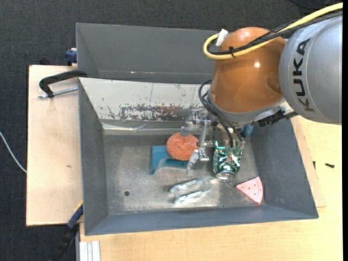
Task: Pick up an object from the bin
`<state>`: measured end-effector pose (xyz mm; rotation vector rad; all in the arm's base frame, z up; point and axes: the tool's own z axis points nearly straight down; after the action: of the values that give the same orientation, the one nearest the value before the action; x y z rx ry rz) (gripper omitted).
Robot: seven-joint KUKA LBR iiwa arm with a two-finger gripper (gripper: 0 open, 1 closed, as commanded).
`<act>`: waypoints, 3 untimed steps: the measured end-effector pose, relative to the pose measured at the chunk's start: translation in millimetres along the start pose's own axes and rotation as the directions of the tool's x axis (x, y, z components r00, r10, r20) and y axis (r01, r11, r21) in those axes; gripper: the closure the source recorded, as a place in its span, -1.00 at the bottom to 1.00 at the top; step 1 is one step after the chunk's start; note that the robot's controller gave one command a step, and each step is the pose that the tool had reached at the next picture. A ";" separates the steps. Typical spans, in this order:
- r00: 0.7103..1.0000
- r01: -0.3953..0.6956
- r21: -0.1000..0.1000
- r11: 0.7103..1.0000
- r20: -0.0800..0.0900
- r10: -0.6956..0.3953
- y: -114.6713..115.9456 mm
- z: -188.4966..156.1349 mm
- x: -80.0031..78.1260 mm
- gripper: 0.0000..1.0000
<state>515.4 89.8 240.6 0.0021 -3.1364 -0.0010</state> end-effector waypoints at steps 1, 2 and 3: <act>1.000 -0.002 -0.001 1.000 0.006 0.002 -0.5 -2.9 -1.3 -1.00; 1.000 0.022 -0.001 1.000 0.011 -0.022 -12.7 70.8 -32.7 -1.00; 0.994 -0.106 -0.002 0.994 0.007 0.106 -24.4 100.5 -43.3 -1.00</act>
Offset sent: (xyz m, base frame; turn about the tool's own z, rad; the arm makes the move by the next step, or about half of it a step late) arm 0.0673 -0.0296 -0.1706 -0.0508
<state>558.3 65.5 139.9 -0.1653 -3.1387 -0.0037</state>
